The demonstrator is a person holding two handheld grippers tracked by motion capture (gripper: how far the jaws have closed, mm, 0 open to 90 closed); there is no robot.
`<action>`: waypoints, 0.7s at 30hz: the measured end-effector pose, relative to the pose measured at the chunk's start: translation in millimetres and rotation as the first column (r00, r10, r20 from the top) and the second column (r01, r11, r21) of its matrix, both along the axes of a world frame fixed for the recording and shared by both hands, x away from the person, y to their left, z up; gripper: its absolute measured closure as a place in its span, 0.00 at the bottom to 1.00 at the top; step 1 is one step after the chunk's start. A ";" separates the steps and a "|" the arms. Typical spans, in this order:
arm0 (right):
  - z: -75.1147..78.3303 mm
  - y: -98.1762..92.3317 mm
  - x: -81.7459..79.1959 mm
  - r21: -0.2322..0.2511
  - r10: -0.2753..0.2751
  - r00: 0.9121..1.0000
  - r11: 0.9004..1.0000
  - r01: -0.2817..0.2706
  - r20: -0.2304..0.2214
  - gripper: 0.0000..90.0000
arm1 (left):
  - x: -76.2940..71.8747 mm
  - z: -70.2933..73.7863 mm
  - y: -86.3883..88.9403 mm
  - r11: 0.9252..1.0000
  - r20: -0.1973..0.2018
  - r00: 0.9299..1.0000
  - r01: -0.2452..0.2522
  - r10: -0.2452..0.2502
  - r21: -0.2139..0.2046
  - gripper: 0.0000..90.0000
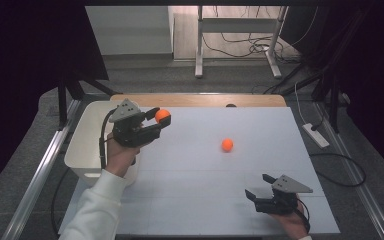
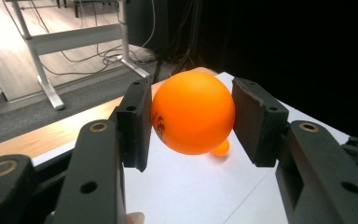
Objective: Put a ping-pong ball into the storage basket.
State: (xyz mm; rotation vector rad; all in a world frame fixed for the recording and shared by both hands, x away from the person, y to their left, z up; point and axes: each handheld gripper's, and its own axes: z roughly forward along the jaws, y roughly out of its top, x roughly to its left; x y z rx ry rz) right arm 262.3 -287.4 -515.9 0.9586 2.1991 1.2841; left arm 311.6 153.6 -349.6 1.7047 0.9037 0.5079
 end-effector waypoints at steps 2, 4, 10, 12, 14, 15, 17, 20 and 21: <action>0.1 0.3 0.0 -0.003 -0.002 1.000 1.000 0.002 -0.001 0.15 | 0.6 1.2 2.6 1.000 0.000 1.000 -0.008 0.008 -0.001 0.56; 0.0 0.5 0.0 -0.003 -0.002 1.000 1.000 0.002 -0.002 0.15 | 0.6 2.5 4.4 1.000 0.002 1.000 -0.015 0.015 0.003 0.56; 0.0 -0.1 -0.3 -0.001 0.000 1.000 1.000 0.000 0.002 0.15 | 1.7 4.3 11.4 0.999 0.002 0.999 -0.032 0.032 0.000 0.56; 0.1 -0.3 -0.2 0.001 -0.001 1.000 1.000 0.001 0.002 0.15 | 1.8 5.5 15.8 0.999 0.002 0.999 -0.043 0.043 -0.001 0.56; 0.6 -0.4 -0.7 0.003 -0.003 1.000 1.000 0.003 0.003 0.15 | 2.3 6.5 19.6 0.999 0.003 0.999 -0.050 0.050 0.000 0.56; 0.8 -0.4 -0.8 0.003 -0.005 1.000 1.000 0.005 0.003 0.15 | 2.8 7.1 21.9 0.998 0.002 0.998 -0.058 0.058 -0.001 0.56; 1.0 -0.7 -0.9 0.002 -0.007 1.000 1.000 0.007 0.003 0.15 | 3.4 7.9 25.4 0.998 0.000 0.998 -0.067 0.067 -0.005 0.56; 0.9 -0.8 -0.9 0.001 -0.007 1.000 1.000 0.007 0.003 0.15 | 3.8 8.2 29.1 0.997 -0.001 0.997 -0.081 0.081 -0.003 0.56; 0.9 -0.7 -1.0 0.001 -0.007 1.000 1.000 0.007 0.003 0.15 | 3.9 8.1 30.3 0.996 -0.002 0.996 -0.085 0.085 -0.001 0.56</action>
